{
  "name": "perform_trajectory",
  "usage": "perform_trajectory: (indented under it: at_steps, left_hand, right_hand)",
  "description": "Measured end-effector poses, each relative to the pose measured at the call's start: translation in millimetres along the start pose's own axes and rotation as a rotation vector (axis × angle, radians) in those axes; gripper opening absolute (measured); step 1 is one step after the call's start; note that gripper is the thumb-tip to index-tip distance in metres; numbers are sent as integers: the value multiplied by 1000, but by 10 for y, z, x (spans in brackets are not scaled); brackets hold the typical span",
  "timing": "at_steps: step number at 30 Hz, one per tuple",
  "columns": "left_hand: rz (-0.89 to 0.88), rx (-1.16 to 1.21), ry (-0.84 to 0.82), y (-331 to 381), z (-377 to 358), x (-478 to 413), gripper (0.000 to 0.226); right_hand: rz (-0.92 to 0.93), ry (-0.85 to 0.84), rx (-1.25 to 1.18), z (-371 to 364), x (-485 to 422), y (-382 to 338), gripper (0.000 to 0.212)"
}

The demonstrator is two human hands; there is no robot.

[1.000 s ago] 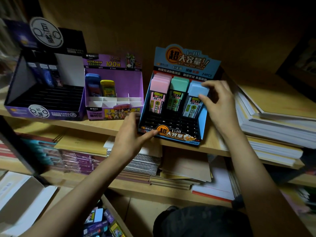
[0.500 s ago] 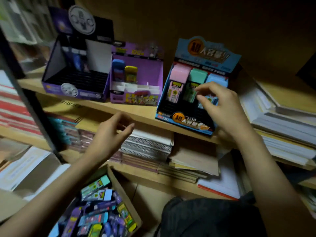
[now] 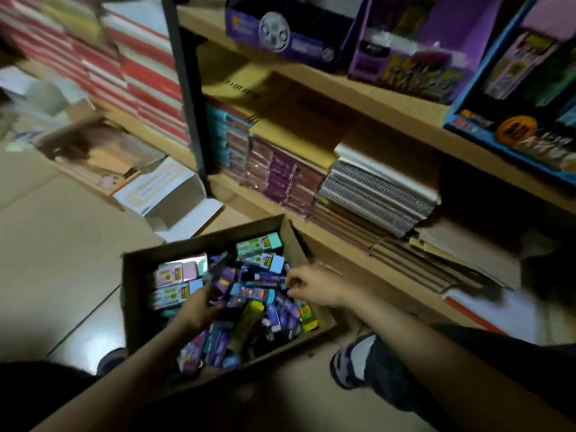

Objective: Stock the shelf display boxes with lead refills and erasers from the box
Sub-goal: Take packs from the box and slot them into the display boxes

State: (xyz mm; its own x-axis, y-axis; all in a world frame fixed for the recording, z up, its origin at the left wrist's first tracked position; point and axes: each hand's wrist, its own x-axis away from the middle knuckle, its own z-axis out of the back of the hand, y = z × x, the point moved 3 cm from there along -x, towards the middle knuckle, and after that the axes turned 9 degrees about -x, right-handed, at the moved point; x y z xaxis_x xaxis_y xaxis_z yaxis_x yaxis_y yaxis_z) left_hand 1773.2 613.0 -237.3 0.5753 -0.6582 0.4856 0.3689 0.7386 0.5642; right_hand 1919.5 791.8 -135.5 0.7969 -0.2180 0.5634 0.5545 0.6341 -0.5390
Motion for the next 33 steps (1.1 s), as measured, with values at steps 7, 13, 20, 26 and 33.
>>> perform_trajectory:
  at_steps: [7,13,20,26,33]
  left_hand:
    - [208,18,138,-602,-490,100,52]
    - [158,-36,192,-636,-597,-61,70]
    - [73,-188,176,-543,-827,64,64]
    - [194,6,232,-561,-678,-110,34]
    - [340,279,214,-475,-675,-294,35]
  right_hand:
    - [-216,32,-133,-824,-684,539,31]
    - [-278,119,-67,-1003,-950,731,58]
    - [-300,146,9,-1437,-895,536,62]
    - [-344,214,-441,-1414,-905,516,50]
    - [-429,383,-681,-1524,-1064,522,55]
